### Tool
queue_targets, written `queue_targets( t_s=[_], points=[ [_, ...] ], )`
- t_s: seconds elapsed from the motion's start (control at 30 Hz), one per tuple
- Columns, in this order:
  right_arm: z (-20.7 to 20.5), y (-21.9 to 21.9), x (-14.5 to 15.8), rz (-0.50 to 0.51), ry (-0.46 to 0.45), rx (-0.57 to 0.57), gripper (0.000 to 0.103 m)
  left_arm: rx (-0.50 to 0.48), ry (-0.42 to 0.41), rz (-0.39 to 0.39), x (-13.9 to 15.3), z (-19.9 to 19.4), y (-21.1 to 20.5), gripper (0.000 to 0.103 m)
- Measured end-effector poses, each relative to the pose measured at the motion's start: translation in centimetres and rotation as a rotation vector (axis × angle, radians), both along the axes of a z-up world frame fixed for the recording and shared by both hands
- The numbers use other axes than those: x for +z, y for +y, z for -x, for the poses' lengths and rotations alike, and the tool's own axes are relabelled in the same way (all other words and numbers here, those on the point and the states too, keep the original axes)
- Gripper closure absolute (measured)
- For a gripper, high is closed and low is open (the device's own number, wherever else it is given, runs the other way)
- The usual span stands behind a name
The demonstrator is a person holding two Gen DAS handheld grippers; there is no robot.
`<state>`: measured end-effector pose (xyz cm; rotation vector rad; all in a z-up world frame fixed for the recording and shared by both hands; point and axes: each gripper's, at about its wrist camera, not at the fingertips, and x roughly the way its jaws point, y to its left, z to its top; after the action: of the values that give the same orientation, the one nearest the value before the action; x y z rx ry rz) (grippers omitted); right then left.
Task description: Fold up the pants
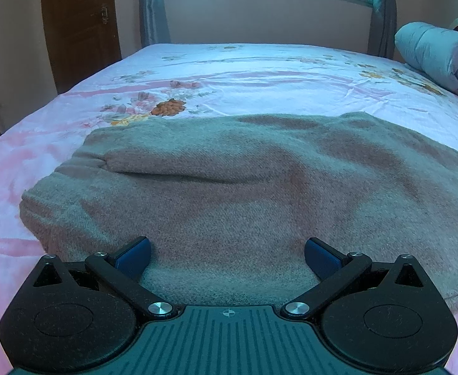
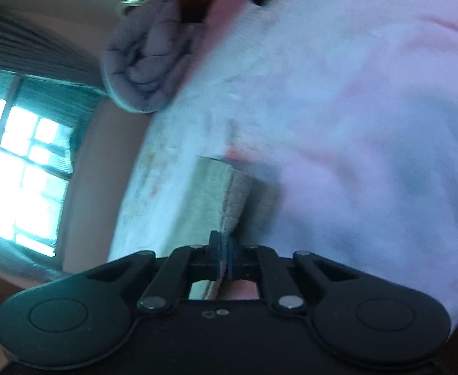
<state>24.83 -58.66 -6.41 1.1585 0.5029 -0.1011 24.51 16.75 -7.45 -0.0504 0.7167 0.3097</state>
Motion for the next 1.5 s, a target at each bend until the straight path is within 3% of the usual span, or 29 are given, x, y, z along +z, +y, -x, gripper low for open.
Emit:
queue_targets(
  t_s=[0.07, 0.2, 0.23, 0.33, 0.43, 0.47, 0.53, 0.63, 0.73, 0.9, 1.03, 1.23, 1.3, 1.37, 1.5],
  points=[
    [0.6, -0.3, -1.4, -0.059, -0.010, -0.019, 0.103, 0.000, 0.005, 0.001, 0.1, -0.1, 0.0, 0.000],
    [1.2, -0.3, -1.2, -0.093, -0.027, -0.048, 0.098, 0.026, 0.021, -0.015, 1.1, -0.1, -0.6, 0.000],
    [1.6, -0.3, -0.7, -0.076, -0.036, -0.059, 0.092, 0.031, 0.008, -0.024, 1.6, 0.2, -1.2, 0.000],
    [2.6, -0.3, 0.7, -0.007, -0.062, -0.061, 0.091, -0.065, -0.060, -0.018, 2.5, 0.9, -4.4, 0.000],
    [2.6, 0.2, 1.5, 0.032, -0.081, -0.034, 0.090, -0.134, 0.011, -0.029, 0.9, 0.2, -7.2, 0.000],
    [2.3, 0.5, 1.7, 0.037, -0.079, -0.029, 0.090, -0.126, 0.036, -0.042, 0.5, -0.4, -7.4, 0.000],
    [2.1, 1.2, 2.5, 0.063, -0.077, -0.017, 0.090, -0.078, 0.040, 0.016, 1.0, -0.9, -6.5, 0.000],
    [0.6, 3.6, 4.3, 0.120, -0.105, 0.101, 0.088, -0.004, -0.026, -0.023, 2.9, 0.2, -4.5, 0.000],
    [-2.6, 8.2, 6.2, 0.199, -0.137, 0.311, 0.073, 0.099, -0.061, -0.022, 4.0, 2.3, -0.3, 0.000],
    [-9.0, 20.9, 8.7, 0.368, -0.179, 0.664, 0.071, 0.285, -0.039, -0.048, 3.9, 5.0, 6.4, 0.000],
    [-12.6, 33.5, 9.1, 0.478, -0.223, 0.900, 0.067, 0.338, -0.016, -0.051, 3.3, 5.0, 8.9, 0.000],
    [-16.1, 48.8, 7.2, 0.544, -0.226, 1.221, 0.069, 0.351, -0.019, 0.067, 1.1, 4.4, 11.0, 0.000],
    [-17.1, 52.4, 5.8, 0.619, -0.186, 1.287, 0.069, 0.354, -0.042, 0.103, 0.5, 4.9, 11.2, 0.000],
    [-17.7, 54.2, 4.8, 0.682, -0.153, 1.277, 0.070, 0.346, -0.061, 0.121, 0.3, 5.2, 11.5, 0.000],
    [-20.7, 54.0, 3.8, 0.623, -0.113, 1.191, 0.085, 0.339, -0.070, 0.130, 0.2, 5.0, 11.8, 0.000]
  ],
)
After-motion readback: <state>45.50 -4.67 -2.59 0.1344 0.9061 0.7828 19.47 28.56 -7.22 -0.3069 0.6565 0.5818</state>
